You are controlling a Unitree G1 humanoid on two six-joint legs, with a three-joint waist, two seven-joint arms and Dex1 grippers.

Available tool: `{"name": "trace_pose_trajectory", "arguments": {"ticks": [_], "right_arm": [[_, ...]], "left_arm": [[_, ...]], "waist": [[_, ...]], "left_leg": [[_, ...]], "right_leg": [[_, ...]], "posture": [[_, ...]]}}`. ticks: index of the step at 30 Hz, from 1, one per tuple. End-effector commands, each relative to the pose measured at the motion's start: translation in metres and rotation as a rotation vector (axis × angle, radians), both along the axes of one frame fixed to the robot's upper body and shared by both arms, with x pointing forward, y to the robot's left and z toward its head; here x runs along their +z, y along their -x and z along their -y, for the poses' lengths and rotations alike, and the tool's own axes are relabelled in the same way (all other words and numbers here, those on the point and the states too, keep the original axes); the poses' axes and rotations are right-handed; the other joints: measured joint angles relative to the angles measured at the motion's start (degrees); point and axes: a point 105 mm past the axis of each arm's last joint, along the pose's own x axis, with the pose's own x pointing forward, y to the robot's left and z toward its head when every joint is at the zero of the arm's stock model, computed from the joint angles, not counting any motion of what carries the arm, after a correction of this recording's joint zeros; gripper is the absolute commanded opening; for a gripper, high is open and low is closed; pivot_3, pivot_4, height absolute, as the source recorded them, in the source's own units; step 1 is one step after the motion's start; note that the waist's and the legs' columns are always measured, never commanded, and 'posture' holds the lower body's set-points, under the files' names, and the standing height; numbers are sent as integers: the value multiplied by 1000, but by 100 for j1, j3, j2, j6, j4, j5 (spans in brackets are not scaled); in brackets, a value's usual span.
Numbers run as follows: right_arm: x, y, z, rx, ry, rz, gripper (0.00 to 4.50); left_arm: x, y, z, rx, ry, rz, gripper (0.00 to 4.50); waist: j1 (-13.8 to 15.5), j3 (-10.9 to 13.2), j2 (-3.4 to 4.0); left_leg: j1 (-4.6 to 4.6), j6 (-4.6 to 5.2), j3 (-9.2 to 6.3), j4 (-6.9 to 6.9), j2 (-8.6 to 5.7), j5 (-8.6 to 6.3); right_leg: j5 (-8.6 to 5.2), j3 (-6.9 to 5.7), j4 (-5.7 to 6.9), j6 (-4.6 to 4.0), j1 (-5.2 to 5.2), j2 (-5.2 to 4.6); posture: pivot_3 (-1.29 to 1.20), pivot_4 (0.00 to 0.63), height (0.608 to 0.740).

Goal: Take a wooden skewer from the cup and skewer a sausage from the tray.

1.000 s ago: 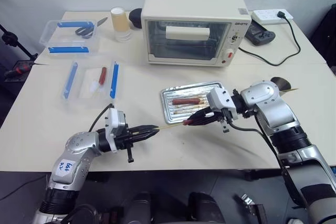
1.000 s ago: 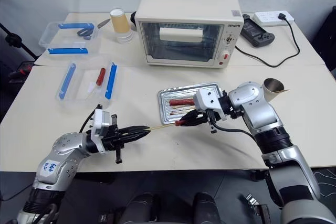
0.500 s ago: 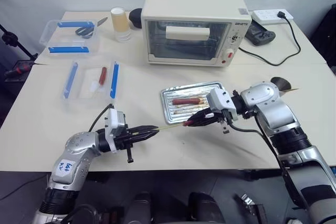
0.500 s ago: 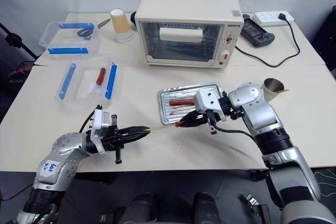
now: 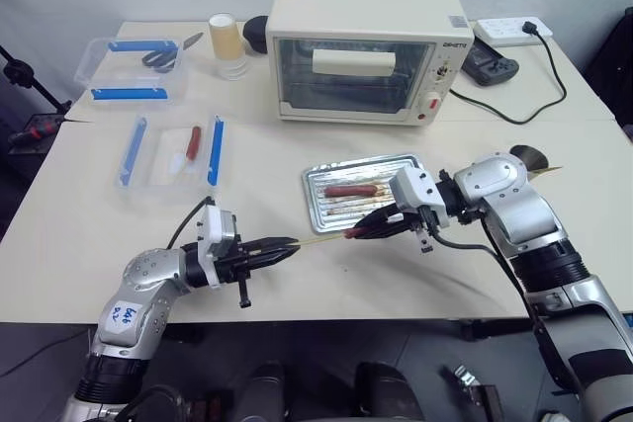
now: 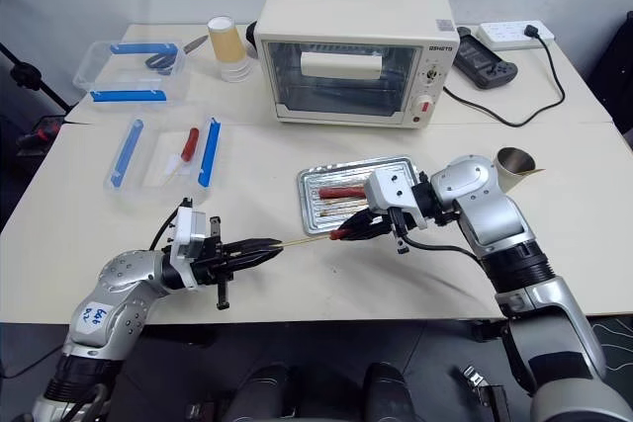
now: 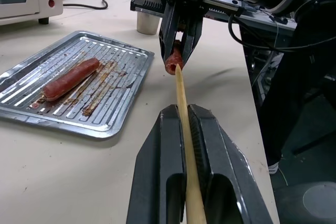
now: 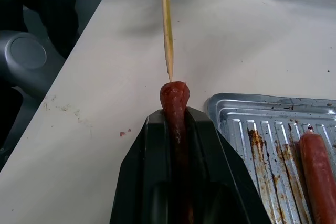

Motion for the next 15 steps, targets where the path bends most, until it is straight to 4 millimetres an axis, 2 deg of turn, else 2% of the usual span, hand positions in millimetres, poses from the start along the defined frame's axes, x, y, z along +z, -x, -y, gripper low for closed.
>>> {"name": "trace_pose_trajectory", "arguments": {"ticks": [1,15], "right_arm": [[12,12,-7,85,-32,25,148],[13,11,-4,74,-31,22,148]], "left_arm": [[-1,-2,5,-3,-4,8,0],[-3,-2,2,24,1,-1,0]], "waist": [[1,0,0],[0,0,0]], "left_leg": [[0,0,0,0,0,0],[0,0,0,0,0,0]], "right_leg": [[0,0,0,0,0,0],[0,0,0,0,0,0]], "posture": [[0,150,740],[0,150,740]]}}
